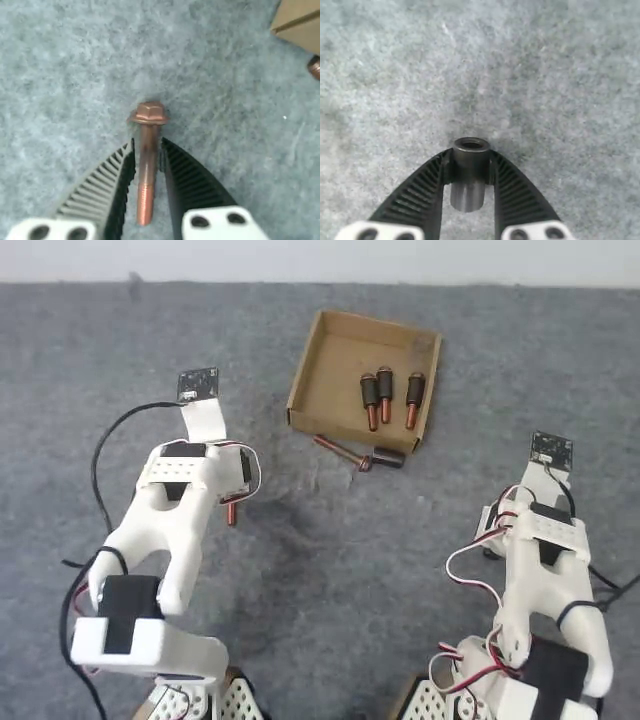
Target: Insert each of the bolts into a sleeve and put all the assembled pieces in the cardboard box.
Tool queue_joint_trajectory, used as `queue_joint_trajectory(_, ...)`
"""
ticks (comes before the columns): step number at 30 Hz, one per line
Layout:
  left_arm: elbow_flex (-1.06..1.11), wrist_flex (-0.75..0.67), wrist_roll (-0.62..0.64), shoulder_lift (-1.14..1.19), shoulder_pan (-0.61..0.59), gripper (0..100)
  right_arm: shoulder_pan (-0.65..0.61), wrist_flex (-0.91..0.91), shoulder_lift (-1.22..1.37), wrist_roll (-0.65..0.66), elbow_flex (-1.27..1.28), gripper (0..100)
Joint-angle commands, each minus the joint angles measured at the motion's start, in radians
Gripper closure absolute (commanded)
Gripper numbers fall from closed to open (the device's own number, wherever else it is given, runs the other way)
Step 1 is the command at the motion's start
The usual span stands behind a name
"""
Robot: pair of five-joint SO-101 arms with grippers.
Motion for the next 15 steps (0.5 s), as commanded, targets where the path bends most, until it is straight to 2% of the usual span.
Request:
queue_joint_trajectory(1,-0.008,-0.029,0.009,-0.060,-0.002,92,-0.010,-0.007,-0.004,-0.002,-0.048,99.1)
queue_joint_trajectory(5,-0.021,-0.064,0.011,-0.021,0.000,92,-0.010,-0.005,-0.004,-0.002,-0.048,99.1)
queue_joint_trajectory(10,-0.166,0.068,0.003,0.104,-0.006,92,-0.008,-0.005,-0.004,-0.002,-0.048,99.1)
queue_joint_trajectory(15,-0.222,0.149,-0.084,0.152,0.000,92,-0.008,-0.005,-0.004,-0.002,-0.048,99.1)
